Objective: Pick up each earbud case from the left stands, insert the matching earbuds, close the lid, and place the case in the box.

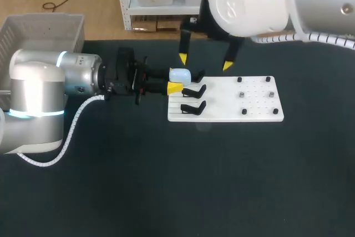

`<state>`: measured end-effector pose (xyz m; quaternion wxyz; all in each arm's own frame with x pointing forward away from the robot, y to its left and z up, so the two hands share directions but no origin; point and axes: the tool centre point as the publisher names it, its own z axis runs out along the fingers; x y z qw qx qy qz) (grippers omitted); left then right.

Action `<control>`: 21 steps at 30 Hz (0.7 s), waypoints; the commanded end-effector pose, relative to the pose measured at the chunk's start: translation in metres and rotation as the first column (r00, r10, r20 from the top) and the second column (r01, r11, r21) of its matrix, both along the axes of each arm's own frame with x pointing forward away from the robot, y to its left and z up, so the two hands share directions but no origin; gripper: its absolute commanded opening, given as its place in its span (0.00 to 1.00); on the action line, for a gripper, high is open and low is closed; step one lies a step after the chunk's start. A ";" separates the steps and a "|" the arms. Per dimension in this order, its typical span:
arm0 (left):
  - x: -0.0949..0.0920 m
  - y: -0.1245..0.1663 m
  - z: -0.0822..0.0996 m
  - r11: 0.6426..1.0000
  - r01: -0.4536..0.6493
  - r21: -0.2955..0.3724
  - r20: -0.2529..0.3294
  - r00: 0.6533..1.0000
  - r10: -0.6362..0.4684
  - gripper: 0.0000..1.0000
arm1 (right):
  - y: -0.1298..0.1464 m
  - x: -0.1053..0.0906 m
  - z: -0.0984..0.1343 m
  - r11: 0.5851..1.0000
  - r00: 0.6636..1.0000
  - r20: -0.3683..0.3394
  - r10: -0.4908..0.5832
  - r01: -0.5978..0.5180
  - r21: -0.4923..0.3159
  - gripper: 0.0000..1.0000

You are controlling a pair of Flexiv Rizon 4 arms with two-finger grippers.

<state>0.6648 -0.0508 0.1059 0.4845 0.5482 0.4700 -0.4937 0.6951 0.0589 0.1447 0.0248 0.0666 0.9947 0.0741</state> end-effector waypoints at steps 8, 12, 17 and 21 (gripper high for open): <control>-0.001 0.000 0.000 1.000 -0.005 -0.002 0.003 1.000 0.005 0.00 | -0.036 -0.033 0.052 1.000 0.944 0.329 -0.007 -0.003 0.031 1.00; -0.003 0.004 0.010 1.000 -0.014 -0.001 -0.020 1.000 0.014 0.00 | -0.049 -0.052 0.060 0.997 0.920 0.392 0.014 -0.042 0.063 1.00; -0.009 0.014 0.039 1.000 -0.027 0.001 -0.044 0.999 0.027 0.00 | -0.058 -0.072 0.063 0.991 0.903 0.428 0.032 -0.084 0.105 1.00; -0.017 0.022 0.060 0.999 -0.052 0.009 -0.049 0.997 0.052 0.00 | -0.059 -0.078 0.064 0.986 0.895 0.443 0.041 -0.107 0.125 1.00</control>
